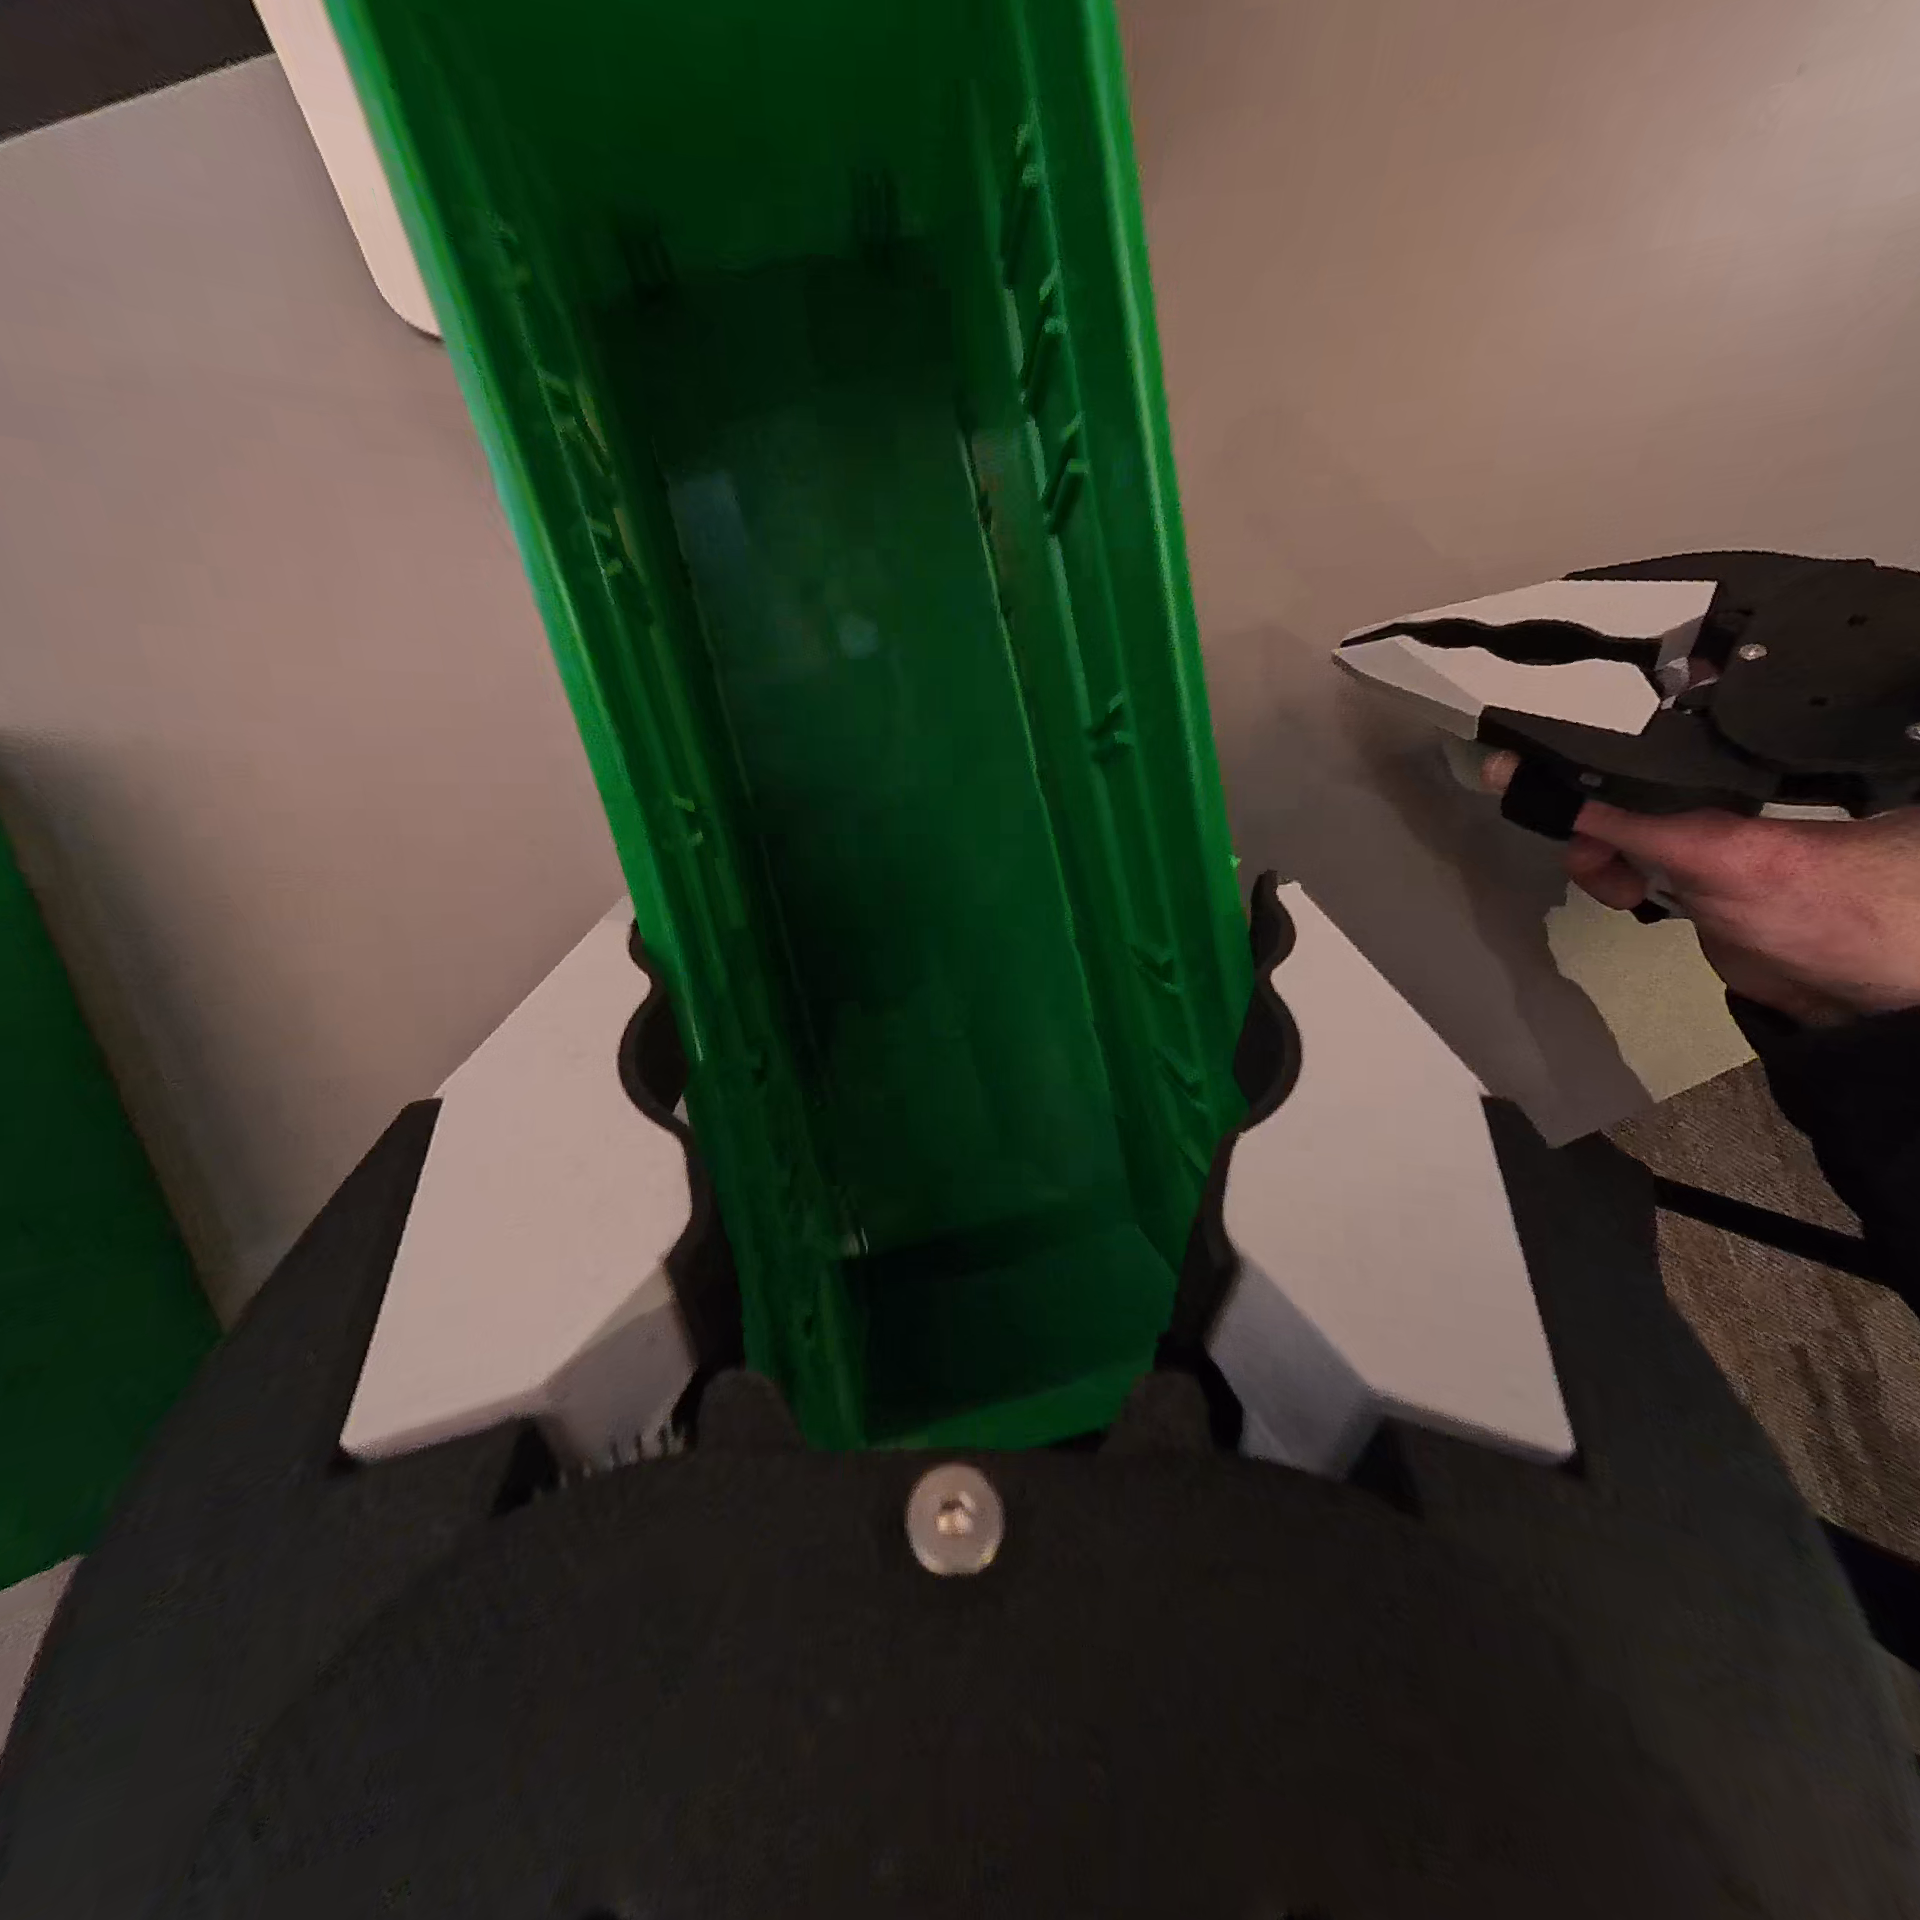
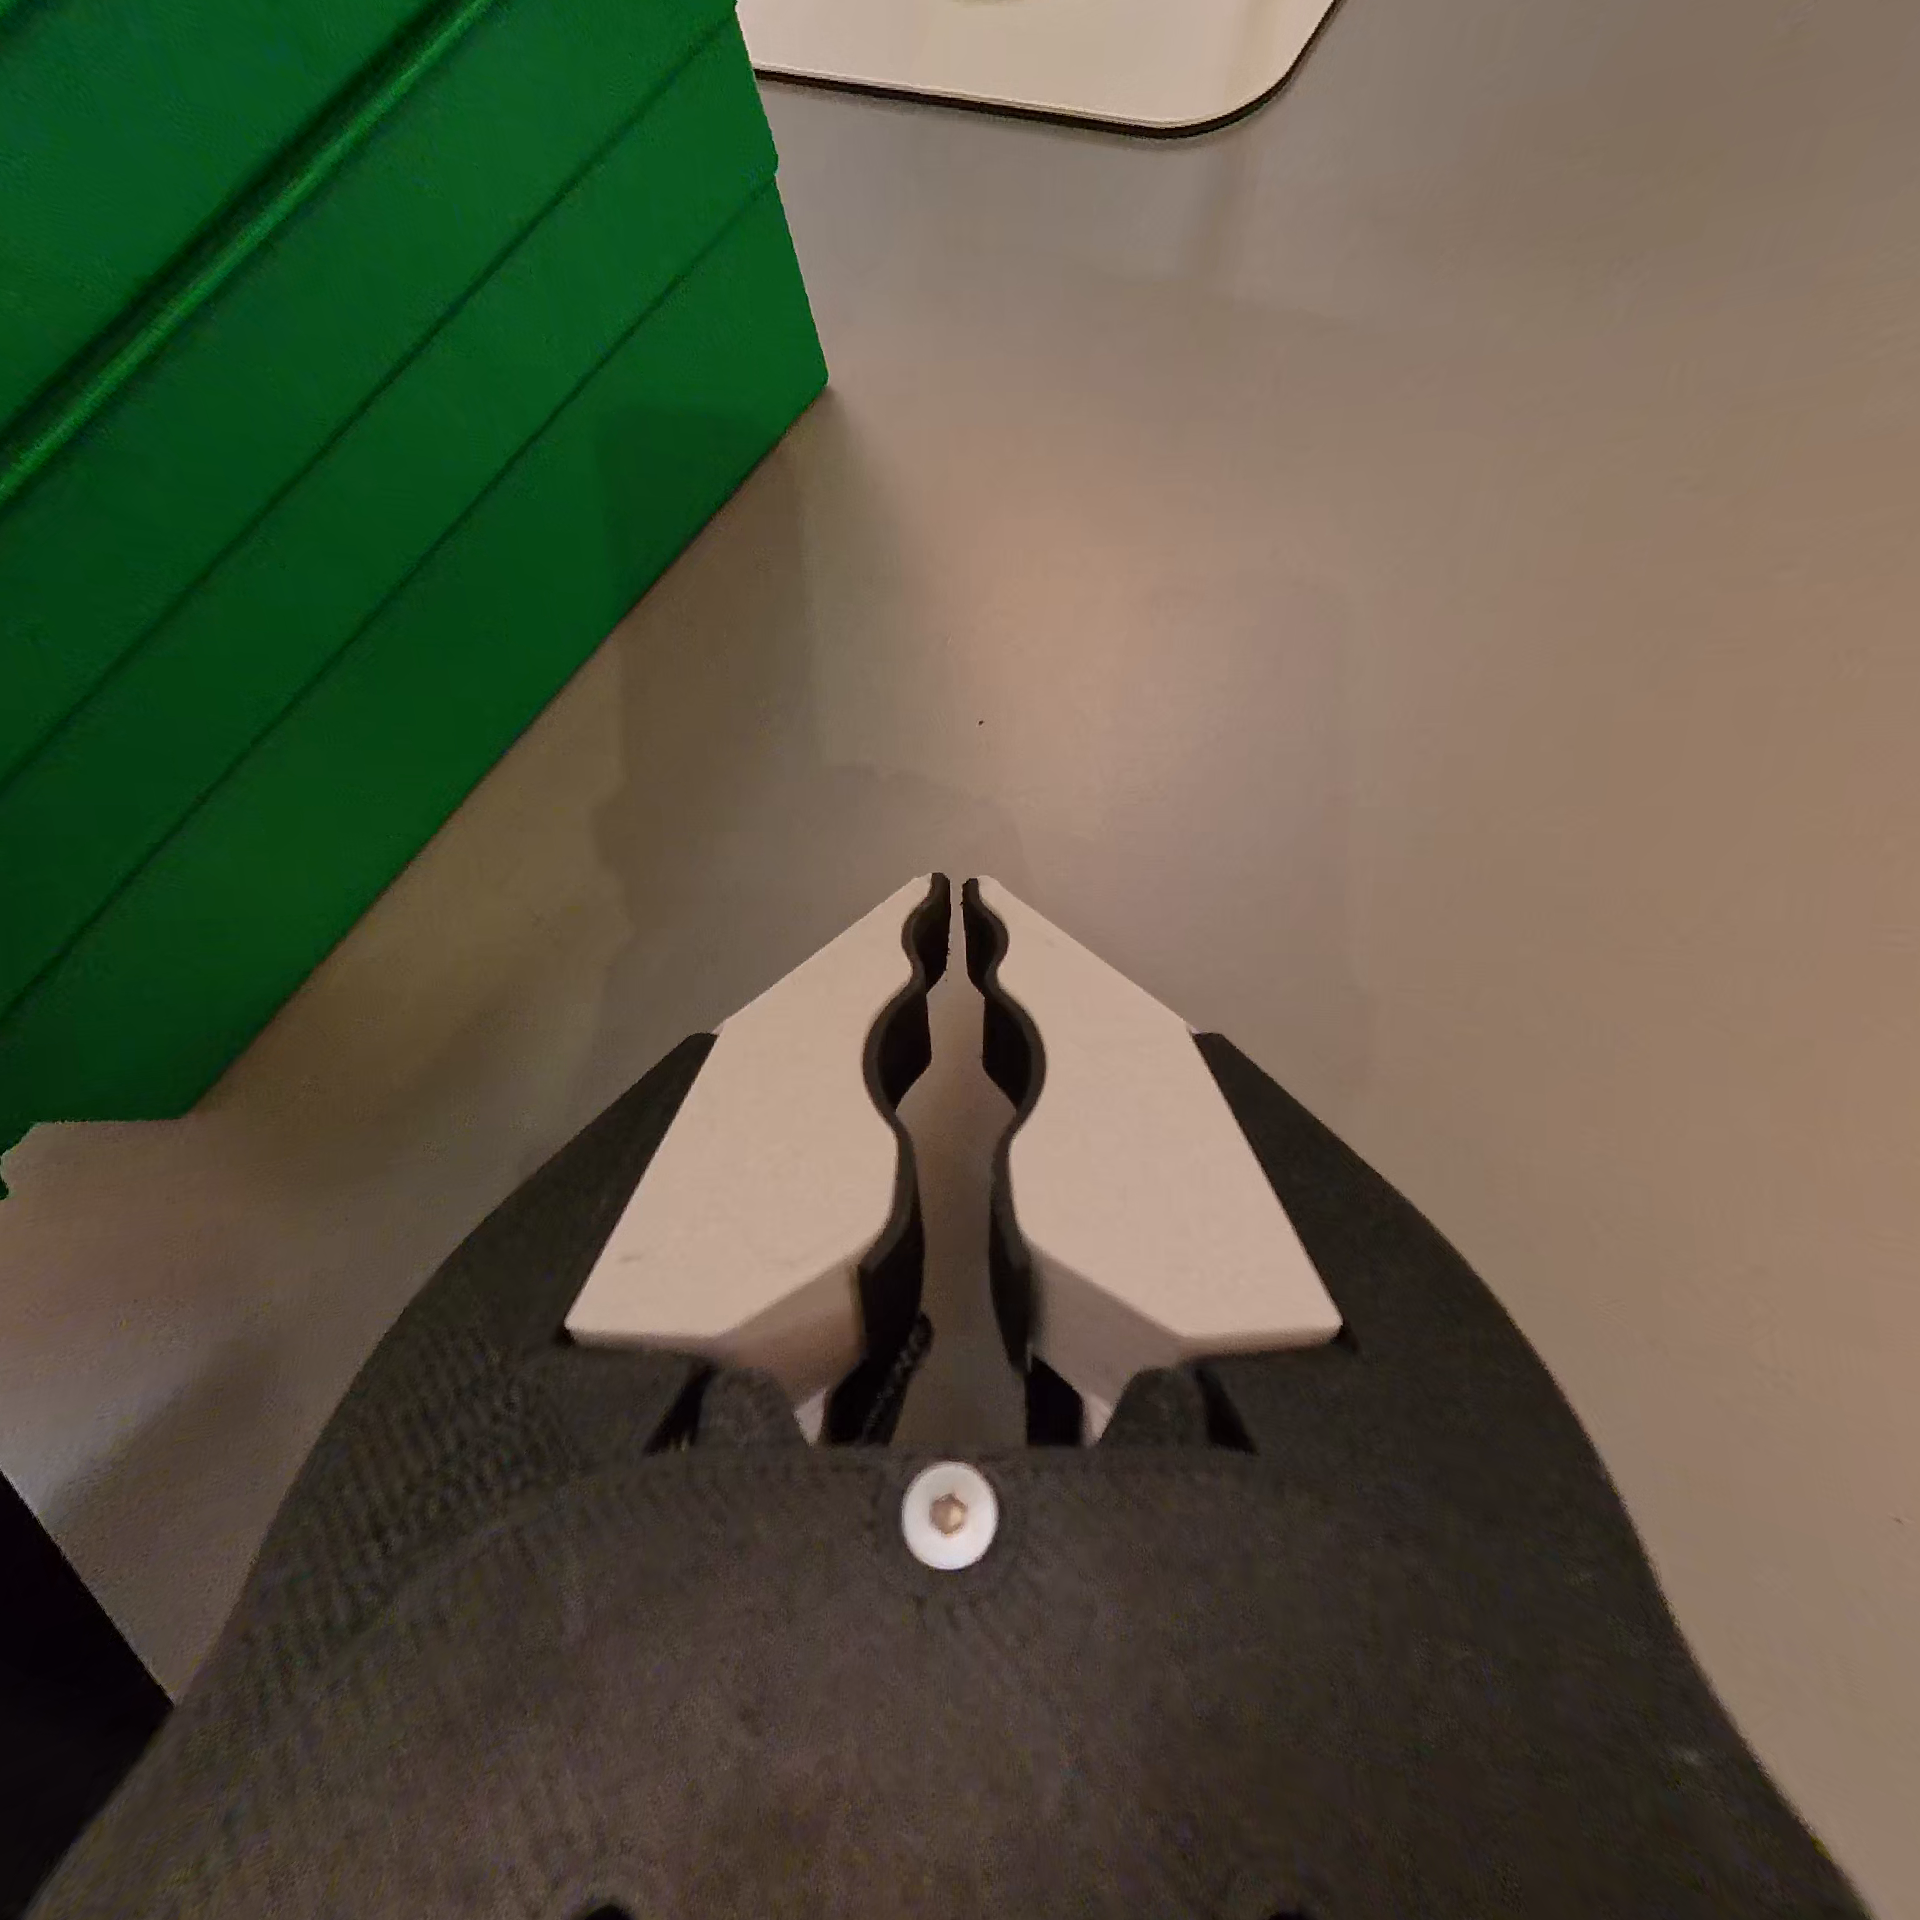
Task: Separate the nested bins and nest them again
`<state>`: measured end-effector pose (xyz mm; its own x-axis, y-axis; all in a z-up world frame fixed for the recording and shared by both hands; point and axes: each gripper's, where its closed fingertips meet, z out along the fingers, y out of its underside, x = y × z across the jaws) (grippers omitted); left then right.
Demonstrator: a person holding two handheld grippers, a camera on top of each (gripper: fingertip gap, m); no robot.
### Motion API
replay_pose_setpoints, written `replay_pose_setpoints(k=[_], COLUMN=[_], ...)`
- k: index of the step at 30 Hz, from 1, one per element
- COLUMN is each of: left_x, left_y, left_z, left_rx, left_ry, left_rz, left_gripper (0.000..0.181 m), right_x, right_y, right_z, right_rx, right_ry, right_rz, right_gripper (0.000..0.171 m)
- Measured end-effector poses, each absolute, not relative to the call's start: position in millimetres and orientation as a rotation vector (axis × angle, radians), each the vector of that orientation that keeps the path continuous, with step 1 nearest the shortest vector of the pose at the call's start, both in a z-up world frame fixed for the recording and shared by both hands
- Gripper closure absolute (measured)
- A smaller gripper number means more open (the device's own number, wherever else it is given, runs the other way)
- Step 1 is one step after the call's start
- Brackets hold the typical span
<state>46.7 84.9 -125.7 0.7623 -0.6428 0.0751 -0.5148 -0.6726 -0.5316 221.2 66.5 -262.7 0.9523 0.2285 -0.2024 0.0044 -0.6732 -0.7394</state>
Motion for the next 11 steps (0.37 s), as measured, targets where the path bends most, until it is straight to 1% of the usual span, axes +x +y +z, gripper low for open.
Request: replay_pose_setpoints(k=[1, 11], left_x=[47, 50], left_y=[83, 93], left_z=[-127, -156], left_rx=[-2.480, -2.512], left_ry=[0.888, 0.907], left_rz=[-0.351, -0.365], left_gripper=[0.074, 0.069], right_x=[221, 221], right_y=[66, 66], right_z=[-263, -265], right_rx=[-2.289, -2.293], right_ry=[-0.164, -0.166], right_rz=[0.356, 0.355], right_gripper=[0.171, 0.170])
